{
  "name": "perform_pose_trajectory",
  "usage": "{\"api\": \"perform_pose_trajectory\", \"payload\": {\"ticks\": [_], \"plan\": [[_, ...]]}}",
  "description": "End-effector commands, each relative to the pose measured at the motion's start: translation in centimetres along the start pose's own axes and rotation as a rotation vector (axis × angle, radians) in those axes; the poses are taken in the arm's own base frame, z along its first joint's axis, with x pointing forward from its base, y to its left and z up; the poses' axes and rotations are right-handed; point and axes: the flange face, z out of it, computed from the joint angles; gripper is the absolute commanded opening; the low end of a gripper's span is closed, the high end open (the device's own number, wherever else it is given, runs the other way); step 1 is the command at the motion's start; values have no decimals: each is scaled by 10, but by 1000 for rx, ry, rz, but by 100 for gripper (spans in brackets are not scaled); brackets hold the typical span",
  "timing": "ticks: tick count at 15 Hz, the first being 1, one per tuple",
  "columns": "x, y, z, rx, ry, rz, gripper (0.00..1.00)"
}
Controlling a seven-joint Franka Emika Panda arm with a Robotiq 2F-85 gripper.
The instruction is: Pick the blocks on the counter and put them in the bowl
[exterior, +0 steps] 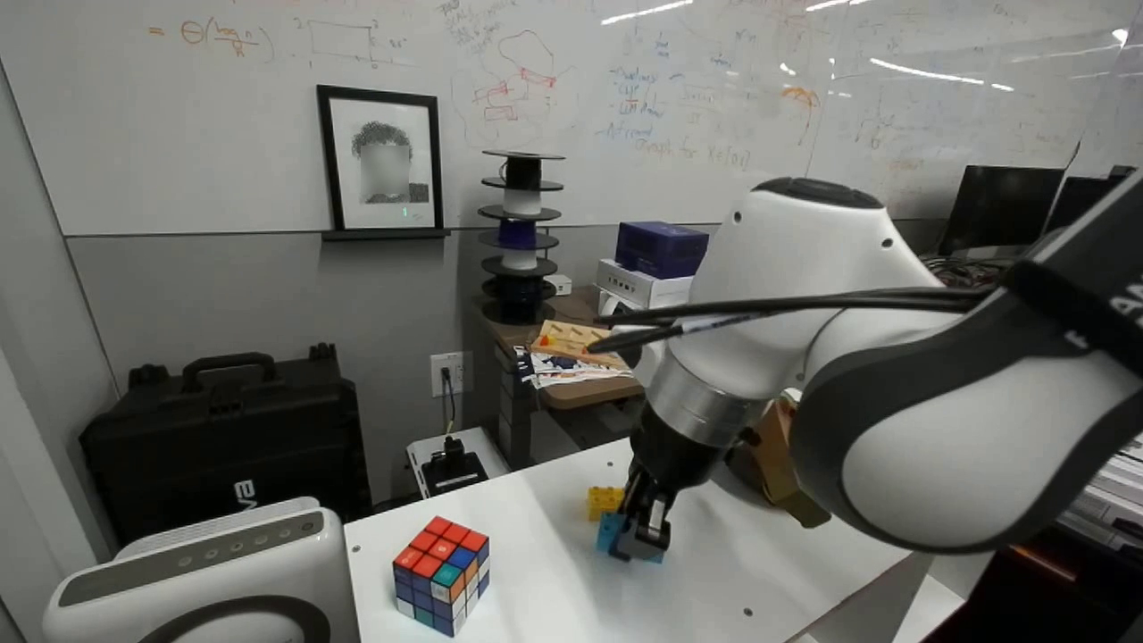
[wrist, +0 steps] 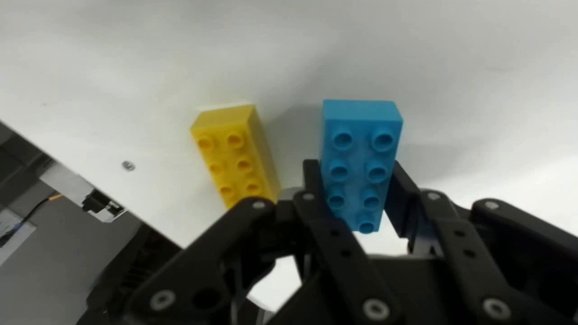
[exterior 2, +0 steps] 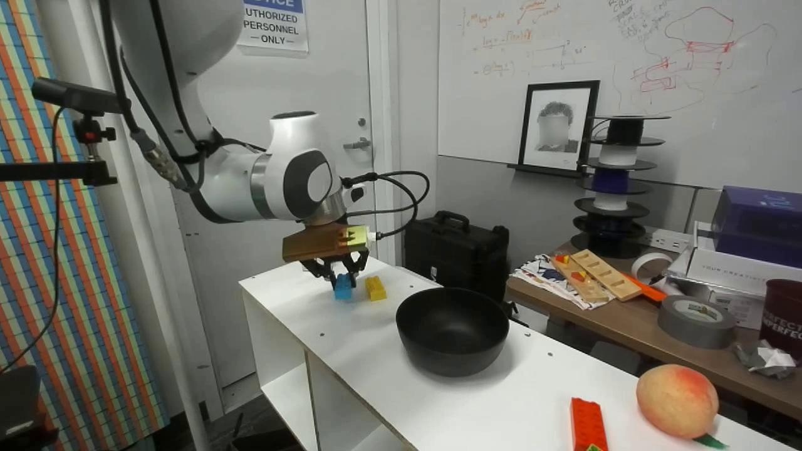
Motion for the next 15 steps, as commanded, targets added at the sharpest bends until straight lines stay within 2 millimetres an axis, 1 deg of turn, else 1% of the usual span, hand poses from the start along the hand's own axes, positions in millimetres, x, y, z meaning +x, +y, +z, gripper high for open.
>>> {"api": "perform_pose_trajectory", "payload": {"ticks": [1, 4, 6, 8, 10, 12, 13, 14, 15], "plan": [[8, 14, -78, -68, 101, 150, 12], [7, 35, -141, -127, 197, 278, 12], [-6, 63, -180, -189, 243, 358, 12], [-26, 95, -205, -260, 262, 440, 12], [-56, 136, -215, -335, 250, 530, 12], [-89, 172, -213, -406, 205, 623, 12], [-103, 185, -207, -429, 169, 669, 12], [-115, 194, -202, -449, 145, 706, 12], [-125, 199, -194, -455, 120, 740, 12]]}}
